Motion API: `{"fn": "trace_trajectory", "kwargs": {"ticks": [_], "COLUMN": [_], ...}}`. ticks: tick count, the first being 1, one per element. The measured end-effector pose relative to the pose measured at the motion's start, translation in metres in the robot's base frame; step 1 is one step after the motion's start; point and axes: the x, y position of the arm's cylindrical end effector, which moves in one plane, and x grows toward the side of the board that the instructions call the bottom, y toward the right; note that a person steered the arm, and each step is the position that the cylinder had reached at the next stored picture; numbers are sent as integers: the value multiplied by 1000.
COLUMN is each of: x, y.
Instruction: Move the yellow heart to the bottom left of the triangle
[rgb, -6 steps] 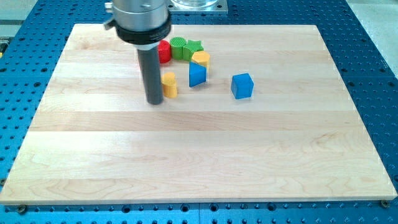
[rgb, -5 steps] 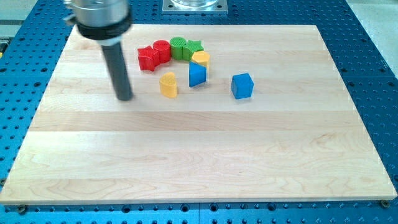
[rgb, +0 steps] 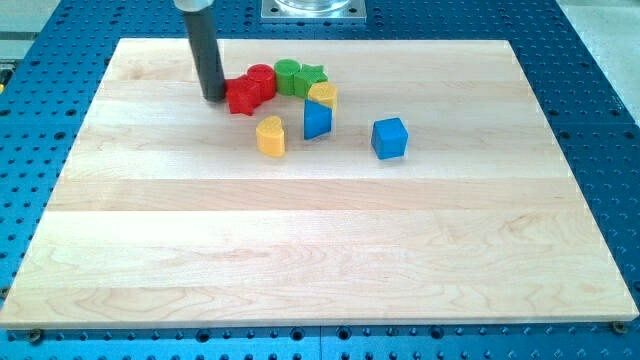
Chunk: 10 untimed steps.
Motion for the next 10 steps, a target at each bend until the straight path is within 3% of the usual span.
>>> {"fn": "trace_trajectory", "kwargs": {"ticks": [2, 3, 4, 6, 7, 8, 9, 10], "x": [0, 18, 73, 202, 186, 139, 106, 106], "y": [-13, -73, -85, -18, 19, 38, 42, 26]}}
